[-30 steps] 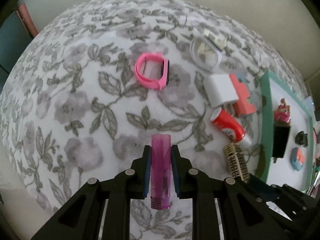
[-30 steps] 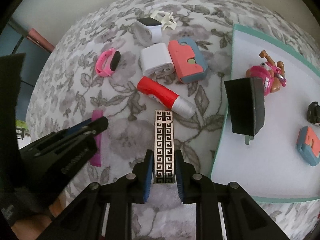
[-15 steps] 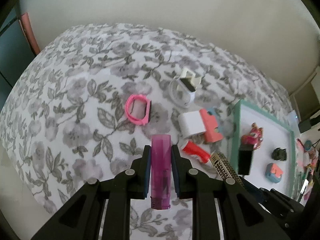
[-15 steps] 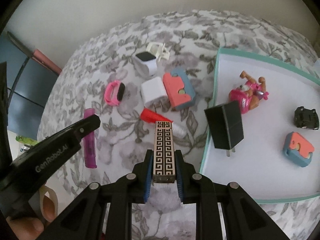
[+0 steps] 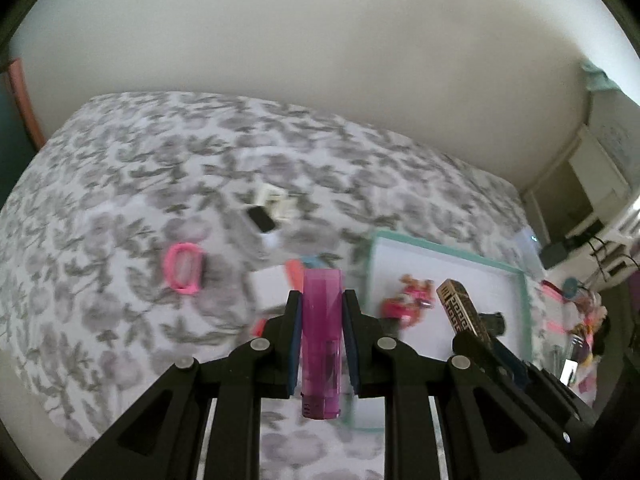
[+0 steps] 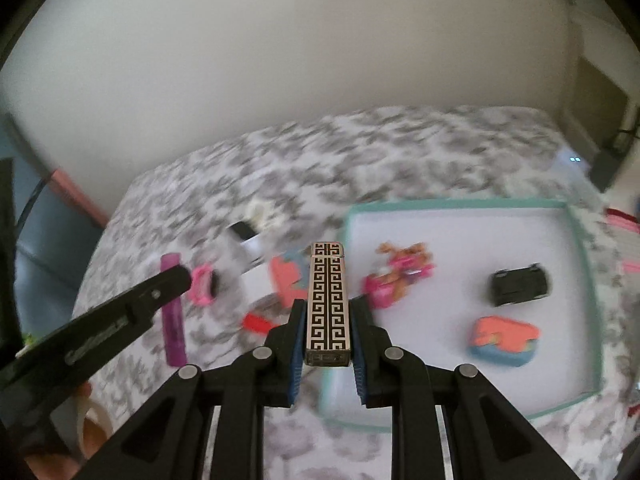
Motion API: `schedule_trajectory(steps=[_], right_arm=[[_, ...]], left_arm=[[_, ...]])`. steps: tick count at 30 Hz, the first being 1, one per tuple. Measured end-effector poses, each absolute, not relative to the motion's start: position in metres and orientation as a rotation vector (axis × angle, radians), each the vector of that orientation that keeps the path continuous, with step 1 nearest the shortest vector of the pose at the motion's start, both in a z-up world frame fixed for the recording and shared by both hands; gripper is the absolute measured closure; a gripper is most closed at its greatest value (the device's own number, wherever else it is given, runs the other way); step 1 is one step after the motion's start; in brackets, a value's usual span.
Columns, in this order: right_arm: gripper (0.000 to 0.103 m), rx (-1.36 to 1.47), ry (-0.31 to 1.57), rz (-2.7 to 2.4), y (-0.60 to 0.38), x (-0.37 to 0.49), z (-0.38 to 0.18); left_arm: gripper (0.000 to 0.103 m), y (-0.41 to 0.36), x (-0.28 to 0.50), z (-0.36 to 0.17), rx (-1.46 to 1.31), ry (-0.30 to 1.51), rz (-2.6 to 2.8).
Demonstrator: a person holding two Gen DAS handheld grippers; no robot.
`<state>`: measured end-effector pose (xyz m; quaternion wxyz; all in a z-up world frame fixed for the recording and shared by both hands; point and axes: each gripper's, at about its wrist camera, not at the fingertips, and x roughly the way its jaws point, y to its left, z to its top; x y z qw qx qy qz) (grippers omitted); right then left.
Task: Organize rigid objects
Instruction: 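Lift and carry the lighter and gold case over the tray with both tools, then lower the lighter and gold case into the tray and open both tools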
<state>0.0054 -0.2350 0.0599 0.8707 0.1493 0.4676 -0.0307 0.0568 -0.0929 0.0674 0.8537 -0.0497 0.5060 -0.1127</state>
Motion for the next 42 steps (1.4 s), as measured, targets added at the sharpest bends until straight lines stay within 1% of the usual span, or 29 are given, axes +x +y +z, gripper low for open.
schedule_trajectory(steps=[11, 19, 30, 42], right_arm=[[0.081, 0.380, 1.029, -0.394, -0.326, -0.011, 0.030], [0.081, 0.374, 1.061, -0.562, -0.361, -0.021, 0.010], [0.081, 0.407, 1.140, -0.629, -0.373, -0.025, -0.020], [0.081, 0.403, 1.179, -0.638, -0.368, -0.024, -0.031]], left_arm=[[0.083, -0.177, 0.051, 0.047, -0.019, 1.122, -0.381], [0.083, -0.227, 0.036, 0.009, 0.114, 1.181, -0.457], [0.084, -0.223, 0.035, -0.018, 0.115, 1.265, -0.438], [0.084, -0.207, 0.041, -0.009, 0.059, 1.251, -0.416]])
